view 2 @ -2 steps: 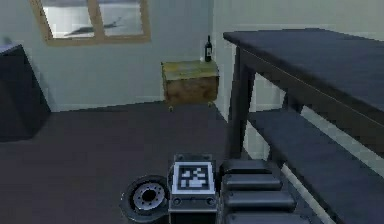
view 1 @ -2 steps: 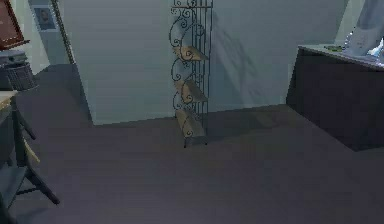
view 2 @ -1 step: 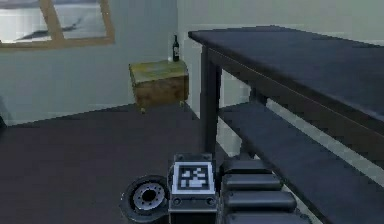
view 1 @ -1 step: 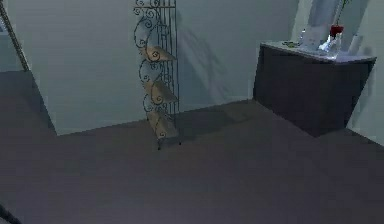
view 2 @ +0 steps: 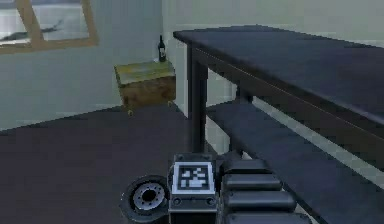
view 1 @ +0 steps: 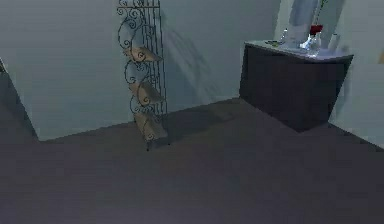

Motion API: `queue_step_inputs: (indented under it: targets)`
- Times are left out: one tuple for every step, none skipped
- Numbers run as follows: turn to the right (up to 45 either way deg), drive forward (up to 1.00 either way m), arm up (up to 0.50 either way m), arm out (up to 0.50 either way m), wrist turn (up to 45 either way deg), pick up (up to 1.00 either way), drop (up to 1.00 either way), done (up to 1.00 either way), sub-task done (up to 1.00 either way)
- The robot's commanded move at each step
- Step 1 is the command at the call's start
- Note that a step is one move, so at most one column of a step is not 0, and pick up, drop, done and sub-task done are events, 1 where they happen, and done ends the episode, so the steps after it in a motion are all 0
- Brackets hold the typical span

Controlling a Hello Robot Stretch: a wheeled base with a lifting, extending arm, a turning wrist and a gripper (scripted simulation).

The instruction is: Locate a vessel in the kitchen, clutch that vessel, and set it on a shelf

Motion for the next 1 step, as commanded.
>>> queue_step_inputs:
  targets:
    - [45.0,0.0,0.0,0.0,0.0,0.0,0.0,0.0,0.0]
